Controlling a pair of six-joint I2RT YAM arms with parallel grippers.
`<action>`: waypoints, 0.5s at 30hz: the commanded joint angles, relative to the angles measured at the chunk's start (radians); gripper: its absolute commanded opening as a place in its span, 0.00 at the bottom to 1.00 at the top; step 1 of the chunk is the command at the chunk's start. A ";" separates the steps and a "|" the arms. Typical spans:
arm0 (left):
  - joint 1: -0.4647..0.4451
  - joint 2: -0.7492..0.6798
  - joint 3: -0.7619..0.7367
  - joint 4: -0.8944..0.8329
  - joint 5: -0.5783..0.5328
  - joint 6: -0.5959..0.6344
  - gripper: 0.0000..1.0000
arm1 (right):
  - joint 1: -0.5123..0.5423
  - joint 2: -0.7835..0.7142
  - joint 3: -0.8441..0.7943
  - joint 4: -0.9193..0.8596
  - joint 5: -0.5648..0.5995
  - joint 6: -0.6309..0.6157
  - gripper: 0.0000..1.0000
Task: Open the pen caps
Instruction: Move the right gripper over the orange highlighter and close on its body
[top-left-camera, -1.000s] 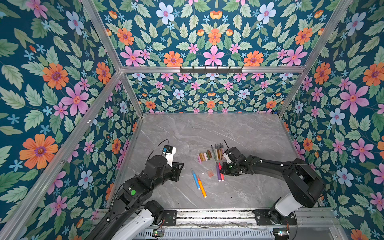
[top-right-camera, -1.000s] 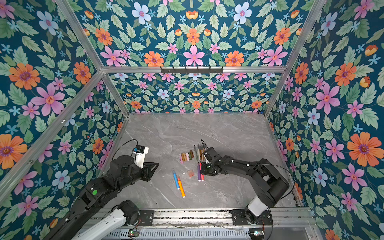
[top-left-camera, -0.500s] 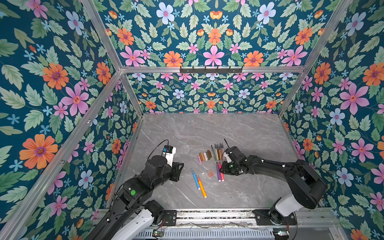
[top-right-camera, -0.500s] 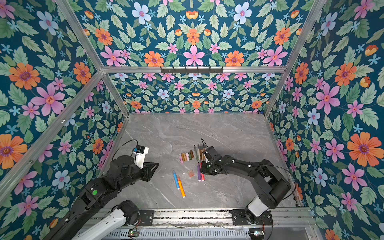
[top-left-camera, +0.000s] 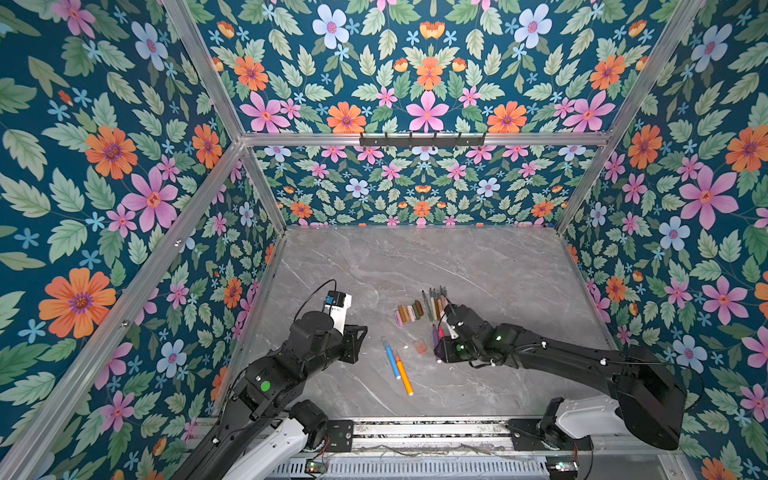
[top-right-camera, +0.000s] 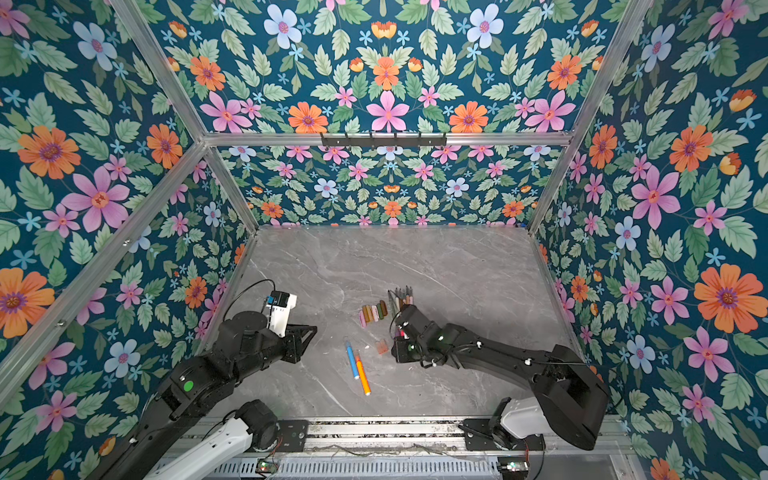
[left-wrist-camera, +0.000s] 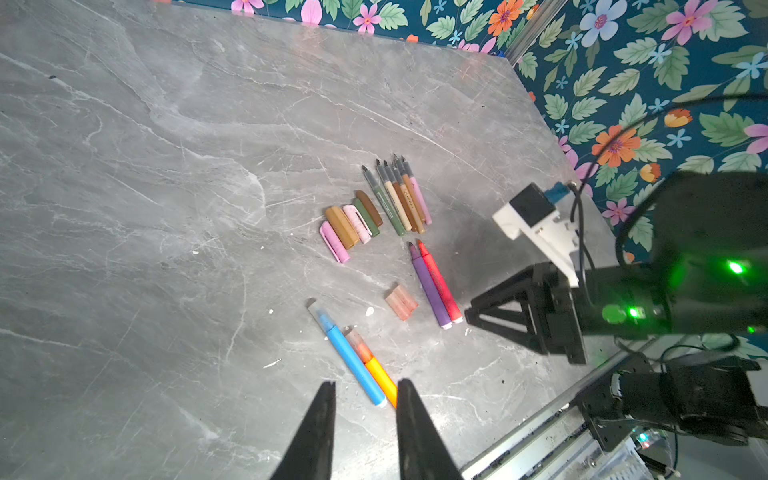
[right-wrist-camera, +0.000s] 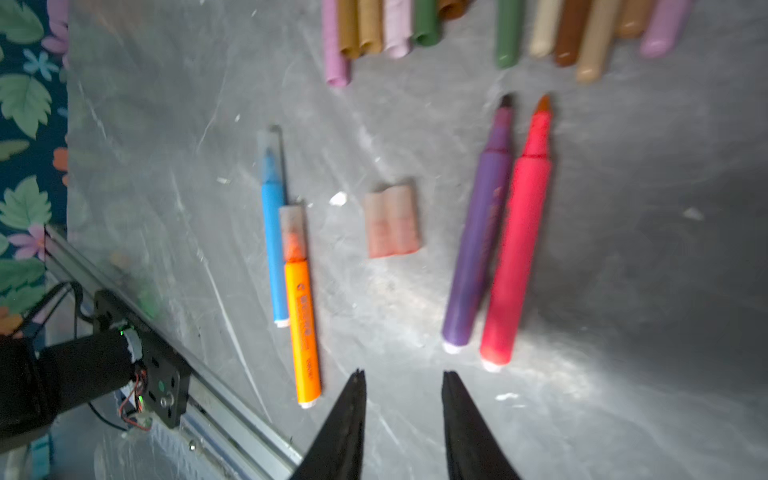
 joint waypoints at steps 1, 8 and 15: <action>0.001 0.000 0.001 0.011 0.001 0.019 0.28 | 0.125 0.029 0.047 -0.085 0.128 0.043 0.33; 0.001 0.003 0.001 0.011 0.006 0.019 0.28 | 0.311 0.234 0.187 -0.090 0.202 0.095 0.33; 0.001 -0.002 0.001 0.010 0.006 0.019 0.28 | 0.329 0.389 0.294 -0.151 0.226 0.122 0.33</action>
